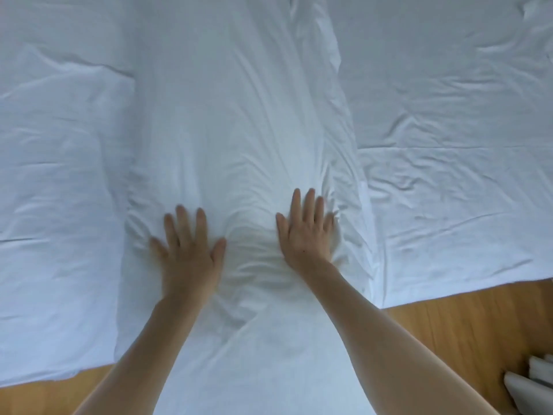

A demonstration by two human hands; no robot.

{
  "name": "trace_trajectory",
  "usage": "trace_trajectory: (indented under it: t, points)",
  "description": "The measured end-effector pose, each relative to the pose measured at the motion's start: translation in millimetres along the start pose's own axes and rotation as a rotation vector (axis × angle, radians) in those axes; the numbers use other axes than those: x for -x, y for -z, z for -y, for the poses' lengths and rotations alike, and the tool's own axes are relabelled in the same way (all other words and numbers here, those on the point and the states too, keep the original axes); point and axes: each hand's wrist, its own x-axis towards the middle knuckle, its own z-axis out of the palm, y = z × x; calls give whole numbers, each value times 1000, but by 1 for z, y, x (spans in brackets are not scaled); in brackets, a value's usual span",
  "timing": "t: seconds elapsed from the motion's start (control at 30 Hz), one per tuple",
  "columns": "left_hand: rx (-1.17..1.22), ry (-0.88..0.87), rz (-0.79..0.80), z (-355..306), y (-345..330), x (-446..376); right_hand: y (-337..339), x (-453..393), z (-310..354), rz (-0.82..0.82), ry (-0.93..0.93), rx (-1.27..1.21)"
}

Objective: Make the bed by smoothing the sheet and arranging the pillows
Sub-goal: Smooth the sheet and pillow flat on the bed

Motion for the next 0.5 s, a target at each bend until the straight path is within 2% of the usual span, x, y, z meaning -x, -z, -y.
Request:
trace_trajectory:
  t: [0.13,0.23,0.3,0.43,0.5]
  points:
    - [-38,15,78,-1,5,-11,2,-12,3,106,-46,52]
    - [-69,22,126,-4,7,-11,3,-11,9,69,-62,58]
    - [-81,11,73,-4,4,-8,7,-10,7,-1,-67,-8]
    - [-95,105,-97,-11,-4,-9,25,-20,2,-82,-56,-202]
    - [-45,174,-94,-19,-2,-15,38,-33,-1,-151,-34,-263]
